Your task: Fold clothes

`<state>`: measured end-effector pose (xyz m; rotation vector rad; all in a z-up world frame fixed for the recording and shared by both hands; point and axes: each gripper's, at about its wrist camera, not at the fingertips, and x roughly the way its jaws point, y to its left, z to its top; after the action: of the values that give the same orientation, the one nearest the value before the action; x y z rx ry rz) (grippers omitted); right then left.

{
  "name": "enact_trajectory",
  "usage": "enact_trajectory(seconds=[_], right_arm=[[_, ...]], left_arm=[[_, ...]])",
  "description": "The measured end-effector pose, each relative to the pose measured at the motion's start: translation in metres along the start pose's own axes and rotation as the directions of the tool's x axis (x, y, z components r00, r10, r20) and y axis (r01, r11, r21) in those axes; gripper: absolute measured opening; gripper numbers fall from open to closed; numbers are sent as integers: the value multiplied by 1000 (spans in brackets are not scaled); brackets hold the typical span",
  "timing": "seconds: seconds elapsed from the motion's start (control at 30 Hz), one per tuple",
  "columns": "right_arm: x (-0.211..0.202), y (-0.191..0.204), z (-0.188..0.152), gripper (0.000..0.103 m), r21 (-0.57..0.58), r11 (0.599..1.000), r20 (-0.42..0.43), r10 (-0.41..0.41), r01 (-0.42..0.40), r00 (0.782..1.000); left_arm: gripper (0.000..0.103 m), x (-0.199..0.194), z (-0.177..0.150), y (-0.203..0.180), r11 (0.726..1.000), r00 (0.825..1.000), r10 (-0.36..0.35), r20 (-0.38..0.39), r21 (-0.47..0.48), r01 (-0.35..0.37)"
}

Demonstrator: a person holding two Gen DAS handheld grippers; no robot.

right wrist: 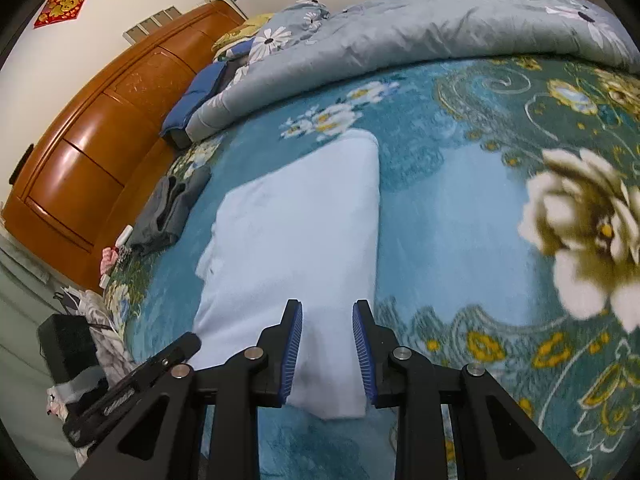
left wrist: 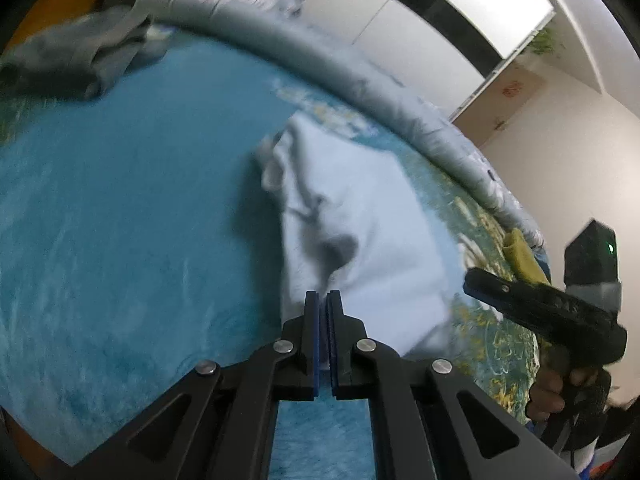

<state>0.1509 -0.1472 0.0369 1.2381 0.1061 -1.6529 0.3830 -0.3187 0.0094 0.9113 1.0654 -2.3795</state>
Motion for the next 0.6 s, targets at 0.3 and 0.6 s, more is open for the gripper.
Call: enact_trajectory(seconds=[0.3,0.6], right_arm=[[-6,-14,-19,29,20,1000,3,17,-17,1000],[4,-27,-41,55,81,993,27,89,-91,996]], left_arm=[[12,-21,18,-6,997,996,-52,76,54,48],[59,43,111,8,998,1000,4,28,64,-6]])
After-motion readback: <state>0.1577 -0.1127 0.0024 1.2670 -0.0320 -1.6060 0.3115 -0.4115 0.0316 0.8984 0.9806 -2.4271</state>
